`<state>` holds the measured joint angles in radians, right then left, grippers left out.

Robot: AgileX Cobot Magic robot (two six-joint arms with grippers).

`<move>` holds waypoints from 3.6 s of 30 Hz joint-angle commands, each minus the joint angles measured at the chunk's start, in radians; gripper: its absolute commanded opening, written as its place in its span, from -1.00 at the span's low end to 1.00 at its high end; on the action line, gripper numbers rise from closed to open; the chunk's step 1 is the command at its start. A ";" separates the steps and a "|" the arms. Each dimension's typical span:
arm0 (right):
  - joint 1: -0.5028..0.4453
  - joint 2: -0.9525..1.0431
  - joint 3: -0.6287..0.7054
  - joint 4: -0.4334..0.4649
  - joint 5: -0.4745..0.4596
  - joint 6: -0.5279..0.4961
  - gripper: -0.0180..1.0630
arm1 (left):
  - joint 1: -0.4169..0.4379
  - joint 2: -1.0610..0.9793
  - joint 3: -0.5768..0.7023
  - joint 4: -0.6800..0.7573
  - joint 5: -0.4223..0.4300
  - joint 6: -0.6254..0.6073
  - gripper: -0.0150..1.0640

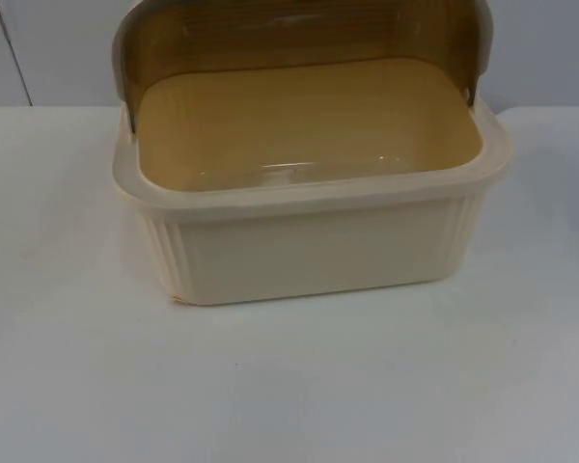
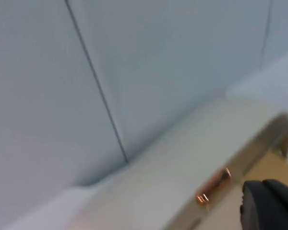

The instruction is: Open the box lid with the left hand, place the block into the box with the right hand, then close the box lid with the left hand.

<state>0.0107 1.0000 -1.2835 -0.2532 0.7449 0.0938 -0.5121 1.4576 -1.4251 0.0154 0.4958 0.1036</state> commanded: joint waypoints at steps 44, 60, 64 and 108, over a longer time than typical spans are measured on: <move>-0.001 -0.005 -0.011 0.024 -0.005 0.004 0.97 | 0.447 -0.125 0.122 0.082 0.015 -0.215 -0.03; -0.001 -0.005 -0.011 0.024 0.003 0.004 0.97 | 0.432 -0.115 0.122 0.070 -0.022 -0.215 0.96; -0.001 -0.003 -0.011 0.024 0.003 0.007 0.97 | 0.432 -0.115 0.122 0.070 -0.022 -0.215 0.96; -0.259 0.568 0.460 0.177 -0.378 0.059 0.97 | 0.432 -0.115 0.122 0.070 -0.004 -0.214 0.96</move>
<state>-0.2414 1.5497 -0.8280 -0.0691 0.3704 0.1526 -0.0749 1.3462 -1.3061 0.0998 0.4924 -0.1070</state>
